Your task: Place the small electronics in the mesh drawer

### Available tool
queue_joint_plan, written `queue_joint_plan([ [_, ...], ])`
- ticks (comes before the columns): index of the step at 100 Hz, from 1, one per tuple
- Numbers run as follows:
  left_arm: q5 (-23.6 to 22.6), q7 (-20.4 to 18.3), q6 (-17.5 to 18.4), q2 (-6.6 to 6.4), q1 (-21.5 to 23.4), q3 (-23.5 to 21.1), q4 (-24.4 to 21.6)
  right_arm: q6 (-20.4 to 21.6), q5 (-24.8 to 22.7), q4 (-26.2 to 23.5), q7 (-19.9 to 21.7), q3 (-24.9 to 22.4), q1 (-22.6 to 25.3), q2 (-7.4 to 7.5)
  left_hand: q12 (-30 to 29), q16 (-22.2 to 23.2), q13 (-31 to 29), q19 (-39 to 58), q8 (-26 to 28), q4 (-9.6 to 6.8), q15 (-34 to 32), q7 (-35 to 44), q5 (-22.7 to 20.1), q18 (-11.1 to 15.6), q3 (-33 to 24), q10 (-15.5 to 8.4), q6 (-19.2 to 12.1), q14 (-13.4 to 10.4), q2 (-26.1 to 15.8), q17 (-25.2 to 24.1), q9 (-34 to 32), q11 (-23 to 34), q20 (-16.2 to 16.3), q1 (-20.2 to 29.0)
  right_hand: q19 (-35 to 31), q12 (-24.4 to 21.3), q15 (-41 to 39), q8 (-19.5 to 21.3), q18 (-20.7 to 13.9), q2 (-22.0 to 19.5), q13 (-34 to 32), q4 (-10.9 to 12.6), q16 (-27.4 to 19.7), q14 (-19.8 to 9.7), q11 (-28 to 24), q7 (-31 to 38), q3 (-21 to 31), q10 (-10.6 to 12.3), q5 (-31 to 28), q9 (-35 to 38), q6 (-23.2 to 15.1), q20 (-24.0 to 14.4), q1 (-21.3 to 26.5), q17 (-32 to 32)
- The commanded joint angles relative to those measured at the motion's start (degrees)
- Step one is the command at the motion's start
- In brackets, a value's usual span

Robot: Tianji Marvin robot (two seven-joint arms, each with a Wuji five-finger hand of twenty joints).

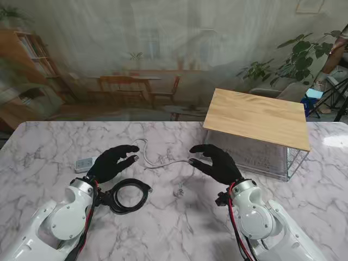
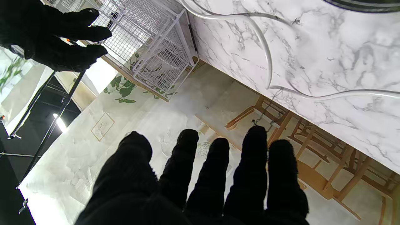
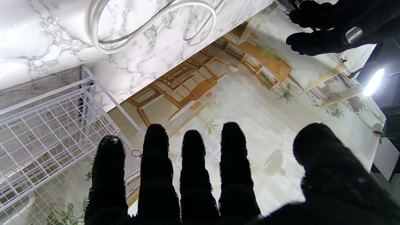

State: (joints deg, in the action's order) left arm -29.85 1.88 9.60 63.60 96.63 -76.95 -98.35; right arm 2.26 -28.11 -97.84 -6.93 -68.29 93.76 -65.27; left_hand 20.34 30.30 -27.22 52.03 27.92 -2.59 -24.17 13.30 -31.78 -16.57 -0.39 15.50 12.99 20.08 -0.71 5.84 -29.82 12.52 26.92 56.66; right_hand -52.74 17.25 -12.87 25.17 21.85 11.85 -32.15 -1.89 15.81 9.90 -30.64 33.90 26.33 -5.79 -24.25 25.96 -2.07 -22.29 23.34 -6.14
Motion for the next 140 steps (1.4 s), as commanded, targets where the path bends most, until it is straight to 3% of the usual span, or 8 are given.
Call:
queue_joint_plan([
  [1, -0.09, -0.79, -0.01, 0.06, 0.2, 0.16, -0.52, -0.06, 0.03, -0.43, 0.06, -0.12, 0.59, -0.1, 0.1, 0.35, 0.87, -0.68, 0.63, 0.95, 1.06, 0.47, -0.85, -0.25, 1.2, -0.93, -0.59, -0.26, -2.77, -0.78, 0.69, 0.72, -0.03, -0.36, 0.24, -0.18, -1.02, -0.37, -0.78, -2.23, -0.01, 0.54, 0.76, -0.33, -0.17, -0.99, -0.8, -0.25, -0.62, 0.2, 0.35, -0.74, 1.05, 0.71],
  [48, 0.08, -0.55, 0.7, 0.12, -0.51, 0.18, 0.32, 0.72, -1.11, -1.51, -0.76, -0.69, 1.75, -0.08, 0.1, 0.34, 0.87, -0.76, 0.59, 0.94, 1.1, 0.44, -0.89, -0.29, 1.1, -0.92, -0.58, -0.3, -2.72, -0.88, 0.64, 0.71, -0.03, -0.23, 0.36, -0.04, -0.86, -0.26, -0.93, -2.17, 0.32, 0.56, 0.69, -0.38, -0.61, -0.59, -0.64, -0.27, -1.64, 1.39, 0.61, -0.72, 1.17, 0.82],
  [57, -0.03, -0.28, 0.89, 0.15, -0.6, 0.12, 0.45, 0.34, -1.89, -2.35, -0.78, -1.05, 2.38, 0.02, 0.11, 0.35, 0.86, -0.75, 0.58, 0.95, 1.08, 0.44, -0.92, -0.28, 1.15, -0.9, -0.55, -0.26, -2.73, -0.81, 0.61, 0.73, -0.02, -0.35, -0.2, 3.26, -3.44, 0.59, -0.8, -1.77, -2.31, 0.52, 2.03, 0.19, -6.71, 1.99, -0.29, -1.36, -8.76, 8.1, 1.78, -0.89, 1.59, 0.03],
  [67, -0.17, -0.33, 0.77, 0.13, -0.6, 0.25, 0.51, 0.4, -2.82, -3.28, -1.12, -1.58, 3.28, 0.07, 0.11, 0.35, 0.89, -0.74, 0.58, 0.96, 1.08, 0.43, -0.83, -0.35, 1.17, -0.94, -0.59, -0.23, -2.76, -0.85, 0.64, 0.72, -0.01, -0.37, -2.04, 7.43, -8.18, 6.39, -0.37, -1.16, -5.14, 0.39, 4.86, 0.7, -9.95, 9.91, 1.02, -1.96, -16.94, 12.73, 1.84, -1.08, 1.65, -1.36],
  [85, -0.37, -0.45, 0.37, 0.1, -0.74, 0.54, 0.6, 0.46, -4.23, -4.42, -1.66, -2.53, 4.77, 0.17, 0.1, 0.33, 0.9, -0.74, 0.56, 0.96, 1.11, 0.44, -0.87, -0.3, 1.14, -0.87, -0.55, -0.28, -2.74, -0.85, 0.65, 0.68, 0.0, -0.31, -6.98, 13.04, -14.75, 13.0, -0.12, -0.73, -9.06, 0.16, 8.23, 1.52, -13.81, 14.94, 3.3, -2.38, -23.31, 18.53, 1.45, -2.6, 1.02, -4.0],
  [107, -1.33, -0.35, -0.16, 0.04, -1.28, 0.91, 0.89, 1.24, -8.05, -5.18, 2.29, -4.56, 7.04, 1.44, 0.12, 0.35, 0.82, -0.72, 0.63, 0.95, 1.07, 0.5, -0.9, -0.3, 1.15, -0.93, -0.61, -0.27, -2.72, -0.81, 0.61, 0.73, 0.01, -0.29, -4.2, 7.86, -8.58, 8.47, -0.36, -1.16, -5.48, 0.06, 5.02, 0.98, -4.77, 4.72, 2.71, -1.81, -19.01, 15.05, 1.13, -0.82, 0.71, -1.67],
  [125, -1.54, -0.07, -0.26, 0.08, -1.35, 0.82, 0.95, 1.74, -13.99, -7.03, 7.74, -6.77, 8.71, 2.99, 0.11, 0.35, 0.87, -0.75, 0.59, 0.95, 1.07, 0.46, -0.89, -0.23, 1.18, -0.83, -0.51, -0.29, -2.78, -0.84, 0.66, 0.72, 0.0, -0.37, -3.55, 5.72, -6.27, 6.73, -2.93, -1.12, -2.92, 0.04, 3.9, 1.49, -2.75, 2.09, 1.96, -2.92, -17.76, 12.65, 1.62, -0.19, 1.33, -2.27],
  [140, -1.64, 0.01, -0.22, 0.09, -1.36, 0.82, 1.02, 2.12, -20.14, -7.47, 12.44, -7.4, 8.54, 4.27, 0.11, 0.34, 0.9, -0.75, 0.55, 0.95, 1.1, 0.44, -0.89, -0.33, 1.16, -0.93, -0.51, -0.31, -2.74, -0.86, 0.63, 0.73, 0.0, -0.34, -0.87, -0.03, 0.83, 3.74, -3.98, -1.66, 3.83, 0.01, -0.57, 0.6, 4.03, -3.19, 0.76, -1.88, -10.52, 4.5, 0.66, 1.62, 1.2, 0.69],
])
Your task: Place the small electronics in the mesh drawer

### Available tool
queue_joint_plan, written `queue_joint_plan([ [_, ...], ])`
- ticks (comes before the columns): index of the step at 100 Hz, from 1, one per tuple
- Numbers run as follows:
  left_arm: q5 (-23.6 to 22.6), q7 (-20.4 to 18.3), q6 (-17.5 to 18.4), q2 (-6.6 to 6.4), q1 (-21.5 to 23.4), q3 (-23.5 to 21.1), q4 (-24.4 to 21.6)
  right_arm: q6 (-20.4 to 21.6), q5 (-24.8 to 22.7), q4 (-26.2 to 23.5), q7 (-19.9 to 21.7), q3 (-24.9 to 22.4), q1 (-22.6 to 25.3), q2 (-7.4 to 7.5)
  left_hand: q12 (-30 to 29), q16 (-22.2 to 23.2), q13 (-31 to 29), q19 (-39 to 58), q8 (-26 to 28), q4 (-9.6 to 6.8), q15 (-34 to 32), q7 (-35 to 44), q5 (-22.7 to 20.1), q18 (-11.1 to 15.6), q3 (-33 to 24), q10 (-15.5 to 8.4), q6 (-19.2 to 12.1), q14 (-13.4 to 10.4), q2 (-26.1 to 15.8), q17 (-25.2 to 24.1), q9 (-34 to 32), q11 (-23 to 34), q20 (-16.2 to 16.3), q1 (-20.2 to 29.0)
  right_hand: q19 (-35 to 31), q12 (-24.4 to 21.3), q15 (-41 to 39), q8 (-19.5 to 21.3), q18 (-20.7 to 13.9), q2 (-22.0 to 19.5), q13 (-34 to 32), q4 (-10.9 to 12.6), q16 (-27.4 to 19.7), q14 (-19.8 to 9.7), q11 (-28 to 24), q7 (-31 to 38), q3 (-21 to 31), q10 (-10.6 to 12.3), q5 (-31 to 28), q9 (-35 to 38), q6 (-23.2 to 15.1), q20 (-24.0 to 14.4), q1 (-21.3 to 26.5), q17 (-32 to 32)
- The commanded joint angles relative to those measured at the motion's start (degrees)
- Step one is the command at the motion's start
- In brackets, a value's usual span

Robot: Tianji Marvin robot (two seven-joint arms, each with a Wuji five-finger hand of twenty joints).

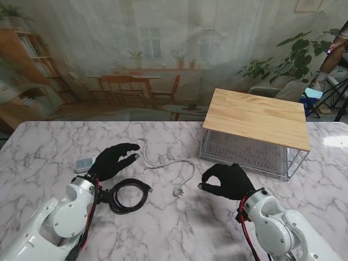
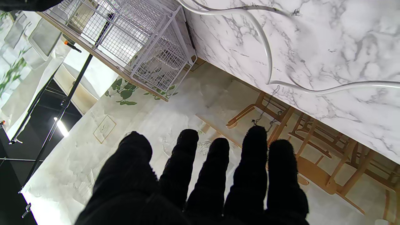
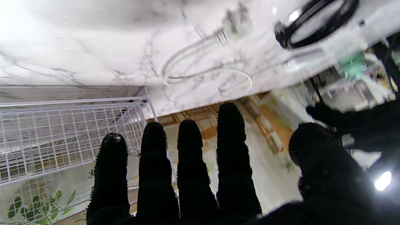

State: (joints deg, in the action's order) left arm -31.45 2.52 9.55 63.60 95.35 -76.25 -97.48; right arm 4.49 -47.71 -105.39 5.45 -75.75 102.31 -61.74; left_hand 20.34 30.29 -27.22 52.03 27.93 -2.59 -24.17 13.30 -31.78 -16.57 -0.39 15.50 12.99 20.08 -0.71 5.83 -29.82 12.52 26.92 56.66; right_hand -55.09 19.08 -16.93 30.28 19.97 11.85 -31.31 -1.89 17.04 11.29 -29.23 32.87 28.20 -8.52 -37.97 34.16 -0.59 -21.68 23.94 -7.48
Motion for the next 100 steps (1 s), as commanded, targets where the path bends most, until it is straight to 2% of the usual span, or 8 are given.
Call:
queue_joint_plan([
  [1, -0.04, -0.64, -0.18, 0.08, -0.08, 0.12, 0.15, -0.12, -0.96, 0.14, 0.17, 0.08, -0.06, 0.8, 0.11, 0.34, 0.9, -0.75, 0.55, 0.97, 1.1, 0.44, -0.9, -0.33, 1.2, -0.96, -0.57, -0.31, -2.77, -0.85, 0.68, 0.71, 0.0, -0.43, 1.93, -2.18, 5.56, -1.65, -2.28, -1.69, 3.42, 0.02, -2.28, -0.9, 2.83, -2.45, -1.28, 0.99, 3.82, -4.46, -0.82, 1.25, 0.62, 2.33],
  [13, -0.18, -0.73, -0.44, 0.06, -0.07, 0.21, 0.12, -0.81, -5.31, 1.63, -1.27, 1.33, -1.45, 0.95, 0.11, 0.33, 0.96, -0.75, 0.58, 0.95, 1.13, 0.46, -0.87, -0.33, 1.13, -0.89, -0.54, -0.36, -2.74, -0.85, 0.68, 0.71, 0.0, -0.29, 6.96, -3.8, 9.24, -3.92, -3.42, -2.22, 6.65, 0.21, -4.89, -1.98, 4.22, -5.0, -2.38, 1.75, 10.12, -8.71, -0.8, 4.18, 0.33, 5.75],
  [29, -0.23, -0.97, -0.88, 0.02, -0.09, 0.37, 0.16, -1.44, -7.27, 3.93, -3.41, 3.03, -4.07, 0.9, 0.09, 0.33, 0.95, -0.75, 0.61, 0.97, 1.13, 0.45, -0.81, -0.33, 1.2, -0.93, -0.58, -0.25, -2.83, -0.86, 0.75, 0.67, 0.0, -0.43, 9.56, -4.84, 12.23, -6.55, -5.57, -2.74, 10.46, 0.33, -7.04, -3.02, 6.08, -7.68, -3.33, 2.09, 17.47, -14.8, 0.94, 6.36, -0.08, 7.77],
  [35, -0.25, -0.95, -0.88, 0.02, -0.14, 0.38, 0.18, -1.14, -8.31, 5.78, -5.78, 3.8, -5.57, 0.78, 0.11, 0.34, 0.92, -0.76, 0.63, 0.95, 1.11, 0.47, -0.84, -0.32, 1.17, -0.99, -0.66, -0.29, -2.75, -0.86, 0.67, 0.71, 0.0, -0.35, 9.8, -5.5, 13.12, -8.82, -6.23, -3.0, 11.18, 0.59, -8.21, -3.34, 6.82, -8.89, -3.84, 1.25, 20.89, -18.68, 2.64, 7.45, 0.04, 7.62],
  [44, -0.28, -0.87, -0.85, 0.03, -0.17, 0.37, 0.21, -0.37, -13.27, 7.98, -7.82, 4.44, -7.43, 1.15, 0.12, 0.35, 0.9, -0.76, 0.61, 0.95, 1.08, 0.48, -0.91, -0.32, 1.16, -0.91, -0.56, -0.25, -2.77, -0.86, 0.67, 0.74, 0.0, -0.36, 9.73, -7.43, 14.3, -13.67, -7.13, -3.51, 12.67, 0.72, -9.78, -3.28, 9.85, -11.49, -4.41, -1.66, 24.72, -22.69, 8.36, 9.12, -0.21, 8.05],
  [53, -0.52, -0.82, -0.81, 0.01, -0.2, 0.37, 0.26, -0.69, -14.39, 9.42, -7.86, 5.25, -8.99, 1.34, 0.1, 0.34, 0.92, -0.79, 0.58, 0.95, 1.09, 0.45, -0.86, -0.24, 1.14, -0.96, -0.56, -0.32, -2.76, -0.88, 0.74, 0.71, -0.02, -0.3, 11.15, -8.79, 16.05, -17.98, -8.24, -3.71, 14.13, 0.76, -12.2, -3.51, 12.41, -12.8, -4.57, -3.09, 26.72, -24.19, 11.3, 12.61, -0.34, 9.3],
  [62, -0.97, -0.83, -0.7, -0.04, -0.37, 0.43, 0.46, -1.95, -14.45, 10.26, -7.23, 5.87, -10.08, 1.39, 0.11, 0.33, 0.94, -0.8, 0.57, 0.97, 1.11, 0.45, -0.86, -0.24, 1.21, -1.03, -0.61, -0.31, -2.8, -0.85, 0.71, 0.74, -0.03, -0.42, 13.59, -9.7, 17.27, -20.2, -9.57, -3.95, 15.39, 0.78, -13.67, -3.33, 14.29, -13.48, -4.83, -4.38, 28.57, -24.77, 13.64, 15.43, -0.55, 10.51],
  [100, -1.03, -1.14, -0.84, -0.1, -0.62, 0.79, 0.72, -7.23, -15.15, 12.69, -5.33, 6.91, -12.78, 1.46, 0.1, 0.34, 0.9, -0.78, 0.58, 0.95, 1.07, 0.47, -0.84, -0.19, 1.17, -1.0, -0.58, -0.35, -2.8, -0.84, 0.73, 0.75, -0.02, -0.36, 16.5, -10.35, 17.89, -22.53, -11.4, -4.5, 15.51, 0.67, -15.08, -2.9, 15.93, -15.11, -5.62, -5.45, 29.31, -24.8, 15.69, 18.49, -1.08, 10.66],
])
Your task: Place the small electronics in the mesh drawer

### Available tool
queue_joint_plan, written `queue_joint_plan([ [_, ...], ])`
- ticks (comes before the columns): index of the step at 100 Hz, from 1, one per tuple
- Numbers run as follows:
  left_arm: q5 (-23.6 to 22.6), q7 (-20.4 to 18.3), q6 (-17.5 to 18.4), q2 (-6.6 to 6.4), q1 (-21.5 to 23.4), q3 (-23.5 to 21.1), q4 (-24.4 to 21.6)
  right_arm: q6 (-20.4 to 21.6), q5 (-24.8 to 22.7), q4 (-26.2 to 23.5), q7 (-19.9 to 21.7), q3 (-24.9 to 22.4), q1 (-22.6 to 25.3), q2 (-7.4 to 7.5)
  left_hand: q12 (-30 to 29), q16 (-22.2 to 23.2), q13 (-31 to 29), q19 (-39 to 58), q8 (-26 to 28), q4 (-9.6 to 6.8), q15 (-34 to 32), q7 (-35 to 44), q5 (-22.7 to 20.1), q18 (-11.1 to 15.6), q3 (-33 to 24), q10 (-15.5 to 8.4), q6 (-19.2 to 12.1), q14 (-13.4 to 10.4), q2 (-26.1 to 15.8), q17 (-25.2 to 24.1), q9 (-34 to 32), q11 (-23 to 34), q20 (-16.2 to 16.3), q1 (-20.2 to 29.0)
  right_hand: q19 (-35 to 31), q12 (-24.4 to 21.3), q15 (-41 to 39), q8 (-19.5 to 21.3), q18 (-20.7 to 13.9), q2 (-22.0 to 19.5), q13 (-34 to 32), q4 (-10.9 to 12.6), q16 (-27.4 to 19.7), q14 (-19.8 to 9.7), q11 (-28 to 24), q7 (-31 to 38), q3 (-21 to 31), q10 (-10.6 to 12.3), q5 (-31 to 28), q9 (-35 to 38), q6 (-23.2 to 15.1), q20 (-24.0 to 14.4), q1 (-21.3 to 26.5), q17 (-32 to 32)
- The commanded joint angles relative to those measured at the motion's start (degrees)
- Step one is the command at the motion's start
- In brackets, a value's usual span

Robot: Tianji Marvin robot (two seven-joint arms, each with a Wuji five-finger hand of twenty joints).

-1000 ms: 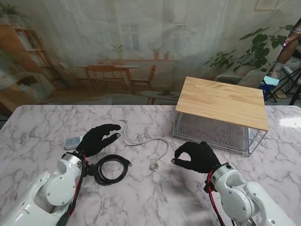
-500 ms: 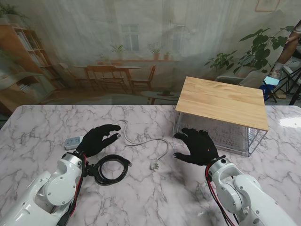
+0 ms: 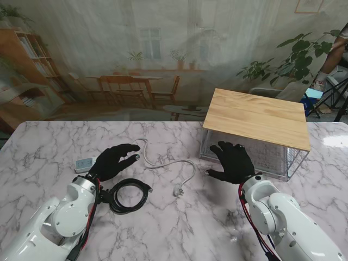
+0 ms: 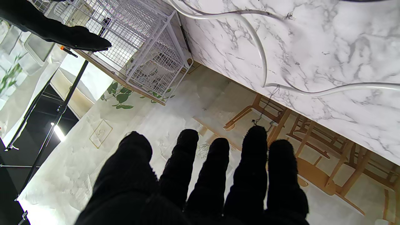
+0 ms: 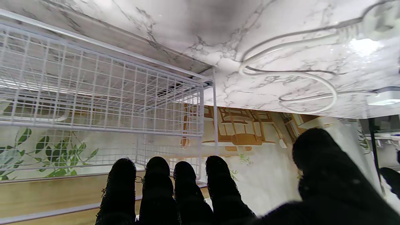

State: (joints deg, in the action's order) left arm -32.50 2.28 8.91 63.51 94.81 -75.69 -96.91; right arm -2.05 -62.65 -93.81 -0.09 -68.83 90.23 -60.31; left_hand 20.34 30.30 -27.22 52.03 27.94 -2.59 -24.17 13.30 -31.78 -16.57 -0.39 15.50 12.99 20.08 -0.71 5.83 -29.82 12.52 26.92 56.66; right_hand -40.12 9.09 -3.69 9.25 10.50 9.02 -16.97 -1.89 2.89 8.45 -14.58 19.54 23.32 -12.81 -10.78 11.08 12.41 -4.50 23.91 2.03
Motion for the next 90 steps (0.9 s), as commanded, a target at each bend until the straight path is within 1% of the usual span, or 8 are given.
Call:
queue_joint_plan([
  [1, 0.02, -0.89, -0.2, -0.01, -0.09, 0.24, 0.16, -0.81, -0.25, 1.22, 0.25, 0.02, -0.8, 0.02, 0.1, 0.35, 0.88, -0.78, 0.57, 0.95, 1.05, 0.48, -0.85, -0.21, 1.16, -0.97, -0.63, -0.38, -2.74, -0.83, 0.73, 0.75, -0.02, -0.33, 1.55, -0.36, 4.65, -1.52, -1.94, -1.67, 1.2, 0.68, -0.94, -0.05, 1.28, -1.81, -0.73, -1.18, 2.11, -1.71, 2.69, 1.32, -1.02, 1.14],
  [28, 0.03, -0.75, -0.26, 0.02, -0.1, 0.31, 0.19, -3.17, -1.49, 5.36, 0.59, 0.89, -4.22, 0.24, 0.08, 0.33, 0.92, -0.81, 0.55, 0.96, 1.08, 0.47, -0.83, -0.28, 1.18, -0.96, -0.59, -0.35, -2.79, -0.88, 0.77, 0.72, -0.04, -0.37, 1.65, 0.0, 4.3, -1.95, -2.0, -2.02, 0.68, 0.61, -0.73, -0.46, 0.59, -2.38, -1.4, -0.62, 1.98, -1.28, 2.23, 1.86, -1.28, 0.79],
  [51, -0.12, -0.33, -0.22, 0.08, 0.0, 0.09, 0.17, -4.43, -0.98, 7.89, 0.61, 1.89, -6.84, 0.21, 0.09, 0.33, 0.96, -0.76, 0.52, 0.96, 1.09, 0.42, -0.7, -0.17, 1.18, -0.96, -0.62, -0.32, -2.82, -0.82, 0.8, 0.74, -0.03, -0.38, -0.46, 2.76, 2.99, -1.64, -1.75, -2.12, -0.7, 0.69, 0.79, -1.0, -5.37, -2.28, -2.03, 0.7, 1.93, -1.22, 1.56, 1.34, -1.03, -0.28],
  [61, -0.22, -0.25, -0.22, 0.09, 0.07, -0.03, 0.13, -5.41, -0.09, 8.42, 1.87, 2.61, -8.09, 0.18, 0.08, 0.33, 0.92, -0.79, 0.52, 0.96, 1.07, 0.45, -0.77, -0.22, 1.19, -0.95, -0.62, -0.36, -2.81, -0.88, 0.78, 0.74, -0.04, -0.4, -1.15, 3.52, 2.19, -1.01, -1.56, -2.16, -0.88, 0.7, 1.33, -1.15, -7.31, -1.69, -2.14, 1.43, 2.15, -1.05, 0.47, 0.97, -0.94, -0.1],
  [68, -0.2, -0.21, -0.21, 0.1, 0.12, -0.12, 0.1, -6.36, 0.58, 9.31, 2.48, 3.4, -9.3, 0.14, 0.08, 0.33, 0.93, -0.79, 0.51, 0.97, 1.08, 0.45, -0.8, -0.21, 1.21, -0.95, -0.59, -0.34, -2.79, -0.86, 0.81, 0.73, -0.04, -0.45, -2.11, 4.9, 0.94, 1.39, -0.53, -1.96, -1.29, 0.72, 2.12, -0.93, -10.93, 0.43, -2.23, 1.79, 2.2, -1.2, -0.35, 0.45, -0.77, -0.77],
  [75, -0.18, -0.17, -0.17, 0.11, 0.17, -0.2, 0.06, -7.39, 1.06, 10.55, 2.71, 4.27, -10.6, 0.09, 0.08, 0.33, 0.95, -0.75, 0.53, 0.95, 1.08, 0.48, -0.8, -0.22, 1.14, -0.99, -0.55, -0.33, -2.76, -0.82, 0.8, 0.74, -0.02, -0.29, -5.29, 6.08, -0.83, 4.86, 2.02, -1.31, -2.19, 0.71, 3.16, 0.35, -14.43, 2.68, -2.08, 1.91, 1.71, -1.19, -1.42, -1.42, -0.47, -2.67],
  [82, -0.21, -0.15, -0.07, 0.11, 0.18, -0.27, 0.07, -8.68, 2.06, 11.77, 2.75, 5.22, -11.86, -0.04, 0.08, 0.33, 0.94, -0.75, 0.54, 0.97, 1.08, 0.48, -0.81, -0.21, 1.2, -0.95, -0.57, -0.36, -2.78, -0.84, 0.79, 0.74, -0.02, -0.4, -11.36, 7.84, -5.8, 9.99, 6.8, -0.52, -4.87, 0.66, 6.75, 3.23, -19.49, 5.63, -1.84, 2.02, 1.28, -1.22, -3.83, -5.36, -0.04, -5.77],
  [90, -0.19, -0.13, -0.03, 0.11, 0.2, -0.33, 0.06, -10.33, 3.23, 12.94, 2.98, 6.31, -13.11, -0.2, 0.07, 0.33, 0.95, -0.77, 0.52, 0.96, 1.08, 0.47, -0.82, -0.22, 1.18, -0.99, -0.61, -0.33, -2.82, -0.85, 0.83, 0.73, -0.03, -0.41, -15.6, 9.52, -10.68, 14.0, 10.55, 0.83, -6.46, 0.69, 10.33, 3.75, -24.22, 8.61, -1.22, 2.14, 0.88, -1.23, -6.4, -8.27, 0.81, -7.86],
])
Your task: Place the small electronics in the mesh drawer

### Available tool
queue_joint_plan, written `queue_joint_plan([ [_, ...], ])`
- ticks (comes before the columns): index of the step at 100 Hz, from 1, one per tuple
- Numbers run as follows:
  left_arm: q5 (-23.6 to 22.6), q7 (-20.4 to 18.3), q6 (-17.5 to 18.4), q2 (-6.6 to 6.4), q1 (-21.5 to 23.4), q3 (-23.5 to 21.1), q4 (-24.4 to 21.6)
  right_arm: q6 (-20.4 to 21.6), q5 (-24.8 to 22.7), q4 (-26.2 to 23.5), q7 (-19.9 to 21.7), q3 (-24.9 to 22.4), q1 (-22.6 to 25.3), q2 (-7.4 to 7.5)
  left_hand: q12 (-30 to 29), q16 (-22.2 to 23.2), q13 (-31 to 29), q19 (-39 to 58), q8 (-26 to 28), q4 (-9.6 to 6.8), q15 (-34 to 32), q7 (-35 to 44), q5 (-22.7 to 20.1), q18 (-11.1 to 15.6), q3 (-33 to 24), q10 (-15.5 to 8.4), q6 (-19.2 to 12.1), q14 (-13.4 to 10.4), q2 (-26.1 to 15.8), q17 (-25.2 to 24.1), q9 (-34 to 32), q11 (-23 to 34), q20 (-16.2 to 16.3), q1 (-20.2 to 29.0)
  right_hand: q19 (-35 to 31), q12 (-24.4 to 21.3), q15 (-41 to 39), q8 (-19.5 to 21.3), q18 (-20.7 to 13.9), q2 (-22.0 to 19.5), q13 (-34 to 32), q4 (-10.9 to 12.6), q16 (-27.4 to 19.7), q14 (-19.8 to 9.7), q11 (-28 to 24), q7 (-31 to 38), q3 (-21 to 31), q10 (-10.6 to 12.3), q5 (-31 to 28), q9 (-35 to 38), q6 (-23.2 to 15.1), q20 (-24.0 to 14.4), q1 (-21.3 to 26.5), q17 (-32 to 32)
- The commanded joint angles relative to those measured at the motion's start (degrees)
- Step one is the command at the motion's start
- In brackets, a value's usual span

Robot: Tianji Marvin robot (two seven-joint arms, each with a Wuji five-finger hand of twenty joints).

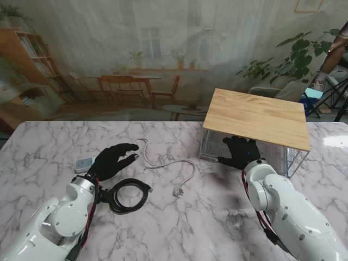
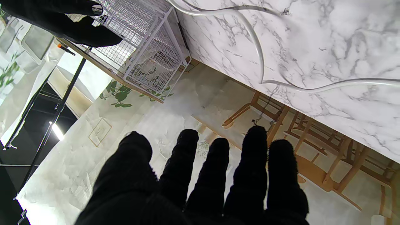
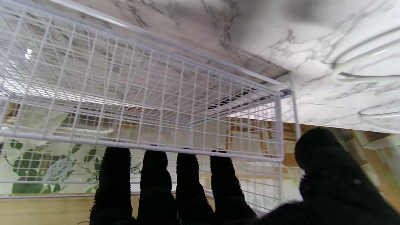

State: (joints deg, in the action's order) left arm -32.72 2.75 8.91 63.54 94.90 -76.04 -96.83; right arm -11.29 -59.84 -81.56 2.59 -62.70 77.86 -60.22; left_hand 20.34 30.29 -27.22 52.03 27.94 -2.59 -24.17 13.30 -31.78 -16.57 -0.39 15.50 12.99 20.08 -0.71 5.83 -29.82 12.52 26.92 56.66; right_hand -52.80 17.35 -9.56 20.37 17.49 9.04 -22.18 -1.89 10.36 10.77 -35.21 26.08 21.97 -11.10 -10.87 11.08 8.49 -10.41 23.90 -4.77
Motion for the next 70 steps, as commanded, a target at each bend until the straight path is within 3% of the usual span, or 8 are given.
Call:
queue_joint_plan([
  [1, 0.04, -0.6, -0.03, 0.08, 0.11, 0.02, -0.02, -1.26, 0.57, 0.83, 0.31, 0.31, -0.88, -0.31, 0.08, 0.33, 0.94, -0.78, 0.52, 0.96, 1.07, 0.46, -0.8, -0.23, 1.18, -0.93, -0.57, -0.31, -2.8, -0.85, 0.78, 0.75, -0.04, -0.4, -3.46, 1.46, -5.57, 3.47, 3.99, 0.99, -1.33, 0.7, 3.4, 1.37, -4.2, 2.62, 0.3, 0.35, 0.96, -1.28, -2.95, -2.73, 1.0, -1.26],
  [22, 0.04, -0.75, -0.01, 0.05, 0.09, 0.05, 0.02, -3.28, 1.44, 3.77, 1.54, 3.07, -3.47, -0.25, 0.07, 0.32, 0.96, -0.76, 0.54, 0.96, 1.09, 0.47, -0.79, -0.31, 1.17, -0.96, -0.55, -0.35, -2.83, -0.85, 0.82, 0.73, -0.03, -0.36, -6.81, 5.97, -12.32, 9.59, 6.56, 3.46, -1.68, 0.7, 8.15, -0.43, -9.63, 9.92, 4.43, 2.0, -0.82, -1.28, -10.39, -5.79, 2.55, -2.24],
  [43, 0.08, -0.9, -0.03, 0.03, -0.03, 0.15, 0.14, -4.53, 3.74, 5.56, 0.83, 4.73, -4.59, -0.6, 0.05, 0.32, 0.96, -0.76, 0.51, 0.96, 1.1, 0.46, -0.78, -0.28, 1.17, -0.88, -0.55, -0.32, -2.79, -0.86, 0.86, 0.7, -0.03, -0.36, -11.28, 14.06, -22.04, 20.18, 9.48, 9.69, -4.07, 0.03, 13.55, -1.02, -15.88, 23.43, 21.81, 3.14, -1.99, -0.24, -21.38, -10.73, 4.43, -7.43],
  [53, 0.09, -0.82, -0.05, 0.05, -0.06, 0.17, 0.18, -4.5, 4.72, 5.15, 0.9, 4.3, -4.26, -0.73, 0.06, 0.32, 0.94, -0.74, 0.48, 0.96, 1.09, 0.44, -0.76, -0.27, 1.15, -0.95, -0.55, -0.31, -2.83, -0.85, 0.87, 0.7, -0.03, -0.35, -14.89, 17.05, -27.42, 20.01, 8.96, 14.25, -5.58, -2.76, 16.42, -1.6, -18.29, 30.14, 27.39, 3.66, -2.02, 0.43, -24.6, -14.05, 6.38, -11.29],
  [70, 0.05, -0.91, -0.08, 0.02, -0.16, 0.29, 0.27, -3.91, 4.48, 4.32, 0.59, 2.99, -3.53, -0.74, 0.06, 0.33, 0.96, -0.78, 0.47, 0.97, 1.07, 0.44, -0.76, -0.22, 1.19, -0.94, -0.64, -0.35, -2.79, -0.9, 0.83, 0.72, -0.06, -0.38, -21.1, 20.96, -36.6, 22.23, 6.25, 19.52, -8.45, -4.07, 21.19, -2.84, -21.81, 38.79, 35.37, 4.2, -2.7, 2.33, -27.39, -20.05, 10.69, -17.27],
])
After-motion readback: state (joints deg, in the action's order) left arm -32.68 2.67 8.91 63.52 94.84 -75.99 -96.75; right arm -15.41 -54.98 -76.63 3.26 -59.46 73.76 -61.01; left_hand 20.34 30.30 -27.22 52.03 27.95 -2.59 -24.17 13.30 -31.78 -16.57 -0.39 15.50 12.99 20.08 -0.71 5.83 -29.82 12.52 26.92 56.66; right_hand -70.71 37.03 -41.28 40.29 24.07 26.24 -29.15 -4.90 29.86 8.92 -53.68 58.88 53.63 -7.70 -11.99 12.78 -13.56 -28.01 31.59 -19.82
